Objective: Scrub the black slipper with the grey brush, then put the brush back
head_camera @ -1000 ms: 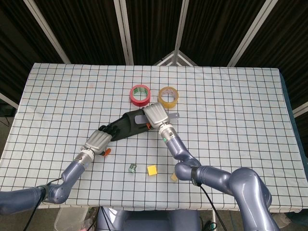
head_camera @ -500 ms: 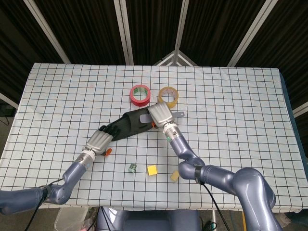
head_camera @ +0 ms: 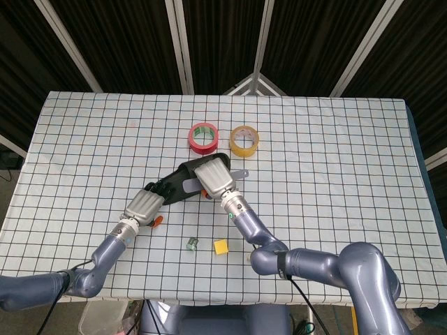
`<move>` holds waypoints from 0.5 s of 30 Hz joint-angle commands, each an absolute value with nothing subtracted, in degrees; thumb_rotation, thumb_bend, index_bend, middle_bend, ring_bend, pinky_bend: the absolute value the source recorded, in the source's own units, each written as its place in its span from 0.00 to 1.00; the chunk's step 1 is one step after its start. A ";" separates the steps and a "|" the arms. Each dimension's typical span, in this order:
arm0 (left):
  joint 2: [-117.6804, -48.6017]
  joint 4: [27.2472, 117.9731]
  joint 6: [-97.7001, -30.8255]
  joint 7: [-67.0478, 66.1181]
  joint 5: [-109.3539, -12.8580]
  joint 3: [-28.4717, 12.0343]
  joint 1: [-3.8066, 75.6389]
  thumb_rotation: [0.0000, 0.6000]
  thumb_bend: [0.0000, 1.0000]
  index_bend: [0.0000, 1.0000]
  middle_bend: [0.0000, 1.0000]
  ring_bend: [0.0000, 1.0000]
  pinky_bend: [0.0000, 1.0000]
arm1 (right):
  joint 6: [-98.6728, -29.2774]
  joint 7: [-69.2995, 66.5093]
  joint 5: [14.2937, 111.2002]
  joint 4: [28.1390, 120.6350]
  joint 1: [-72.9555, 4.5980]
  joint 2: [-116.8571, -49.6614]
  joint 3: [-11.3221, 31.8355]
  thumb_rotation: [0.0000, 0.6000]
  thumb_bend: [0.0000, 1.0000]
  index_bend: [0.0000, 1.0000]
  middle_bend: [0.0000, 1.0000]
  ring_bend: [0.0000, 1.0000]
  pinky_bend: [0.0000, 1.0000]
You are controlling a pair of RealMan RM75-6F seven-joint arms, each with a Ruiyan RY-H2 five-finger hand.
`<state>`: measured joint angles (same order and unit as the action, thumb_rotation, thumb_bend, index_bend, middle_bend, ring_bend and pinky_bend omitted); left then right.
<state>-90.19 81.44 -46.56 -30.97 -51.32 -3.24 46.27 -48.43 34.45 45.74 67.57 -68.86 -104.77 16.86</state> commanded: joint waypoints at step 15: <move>-90.02 81.66 -46.75 -30.70 -50.87 -2.66 46.60 0.95 0.53 0.04 0.03 0.02 0.09 | -46.08 34.72 44.22 59.63 -68.88 -107.88 16.11 1.00 0.54 0.69 0.58 0.55 0.60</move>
<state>-90.03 81.66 -46.73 -30.72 -50.87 -2.67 46.61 -46.50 34.79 44.41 60.40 -68.91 -107.58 16.17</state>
